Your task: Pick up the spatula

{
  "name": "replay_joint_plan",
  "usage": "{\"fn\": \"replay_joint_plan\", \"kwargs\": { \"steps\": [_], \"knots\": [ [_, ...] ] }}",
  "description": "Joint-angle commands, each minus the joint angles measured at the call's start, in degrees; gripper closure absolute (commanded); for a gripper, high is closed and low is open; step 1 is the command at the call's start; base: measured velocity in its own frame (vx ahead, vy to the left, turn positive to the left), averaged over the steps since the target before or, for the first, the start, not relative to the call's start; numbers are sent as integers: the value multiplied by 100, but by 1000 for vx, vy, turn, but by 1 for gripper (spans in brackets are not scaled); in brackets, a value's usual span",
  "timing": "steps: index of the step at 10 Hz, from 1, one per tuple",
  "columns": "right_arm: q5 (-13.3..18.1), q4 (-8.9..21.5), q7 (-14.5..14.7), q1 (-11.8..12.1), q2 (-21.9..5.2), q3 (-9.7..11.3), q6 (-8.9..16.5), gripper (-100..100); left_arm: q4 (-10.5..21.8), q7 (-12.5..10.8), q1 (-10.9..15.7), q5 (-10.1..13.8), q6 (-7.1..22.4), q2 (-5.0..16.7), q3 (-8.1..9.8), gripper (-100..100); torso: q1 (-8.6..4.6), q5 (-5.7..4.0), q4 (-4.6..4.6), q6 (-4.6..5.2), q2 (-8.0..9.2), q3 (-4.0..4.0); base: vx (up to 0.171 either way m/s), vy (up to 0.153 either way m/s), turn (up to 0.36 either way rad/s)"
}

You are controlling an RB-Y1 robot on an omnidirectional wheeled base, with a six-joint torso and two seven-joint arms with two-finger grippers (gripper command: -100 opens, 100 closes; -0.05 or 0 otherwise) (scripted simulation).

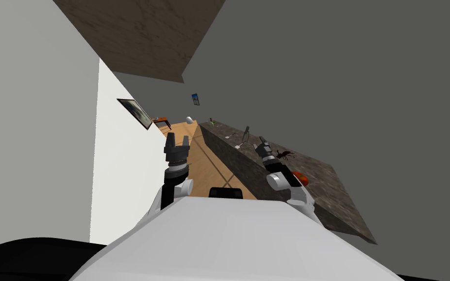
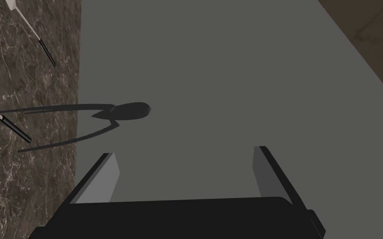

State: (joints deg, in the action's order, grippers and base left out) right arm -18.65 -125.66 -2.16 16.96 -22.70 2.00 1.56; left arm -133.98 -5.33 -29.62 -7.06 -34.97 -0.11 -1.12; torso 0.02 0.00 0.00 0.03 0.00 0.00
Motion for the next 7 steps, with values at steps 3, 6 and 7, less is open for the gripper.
{"fn": "replay_joint_plan", "kwargs": {
  "steps": [3, 6, 7],
  "knots": [
    [-124, 0, 38, -112, -171, -2, 501, -100, 0, 0, 0, 0, 0, 0, 0, 0, 3, 1, 0, -1, -2, -1, -1, 18, 47],
    [-237, 29, 90, -220, -331, 2, 936, -100, 0, 0, 0, 0, 0, 0, 0, 0, 4, 1, -1, 0, -4, -2, 4, 19, 46],
    [-347, 61, 151, -322, -486, 3, 1140, -100, 0, 0, 0, 0, 0, 0, 0, 0, 1, 0, -1, 0, -3, -2, 15, 27, 93]
  ]
}}
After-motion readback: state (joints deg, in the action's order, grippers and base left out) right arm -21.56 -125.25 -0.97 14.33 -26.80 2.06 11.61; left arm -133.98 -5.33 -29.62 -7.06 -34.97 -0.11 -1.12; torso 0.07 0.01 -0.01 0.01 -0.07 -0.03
